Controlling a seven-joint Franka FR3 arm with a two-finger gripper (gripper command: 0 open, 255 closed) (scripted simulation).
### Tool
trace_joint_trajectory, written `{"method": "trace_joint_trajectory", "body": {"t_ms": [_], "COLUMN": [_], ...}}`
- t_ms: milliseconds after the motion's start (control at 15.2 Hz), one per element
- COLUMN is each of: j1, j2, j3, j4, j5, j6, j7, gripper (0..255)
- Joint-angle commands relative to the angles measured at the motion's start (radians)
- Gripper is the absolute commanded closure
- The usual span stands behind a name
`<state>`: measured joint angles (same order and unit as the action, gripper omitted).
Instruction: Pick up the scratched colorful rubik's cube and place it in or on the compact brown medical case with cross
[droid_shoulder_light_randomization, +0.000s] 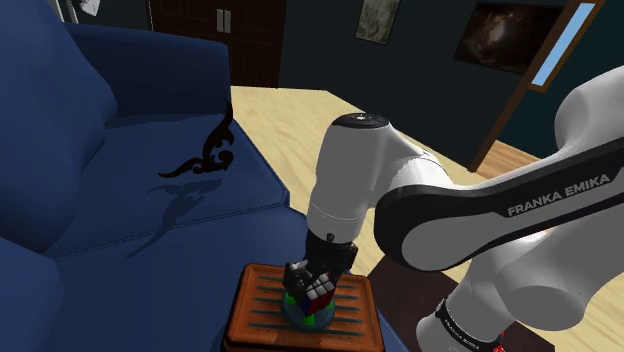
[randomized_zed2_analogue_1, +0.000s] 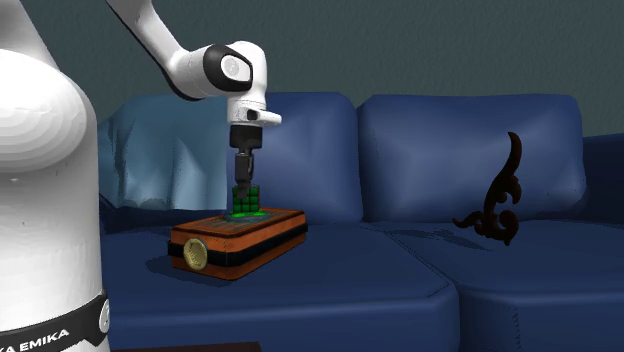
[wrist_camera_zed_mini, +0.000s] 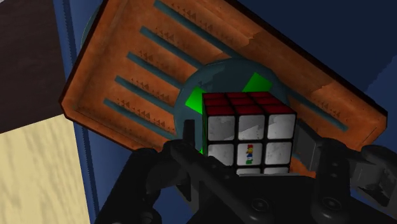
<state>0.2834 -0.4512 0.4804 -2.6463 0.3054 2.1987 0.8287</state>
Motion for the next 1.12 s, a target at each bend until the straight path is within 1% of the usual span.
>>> {"method": "trace_joint_trajectory", "body": {"t_ms": [0,264,528,1056], "j1": [0.001,0.000,-0.001,-0.001], "j2": [0.001,0.002,-0.068,-0.068], "j3": [0.001,0.000,-0.036,-0.036], "j4": [-0.002,-0.002,0.079,0.079], "j5": [0.001,0.001,-0.014,-0.014], "j6": [0.000,0.001,-0.150,-0.150], "j7": [0.001,-0.001,-0.004,-0.003], "gripper": [0,0,0,0]}}
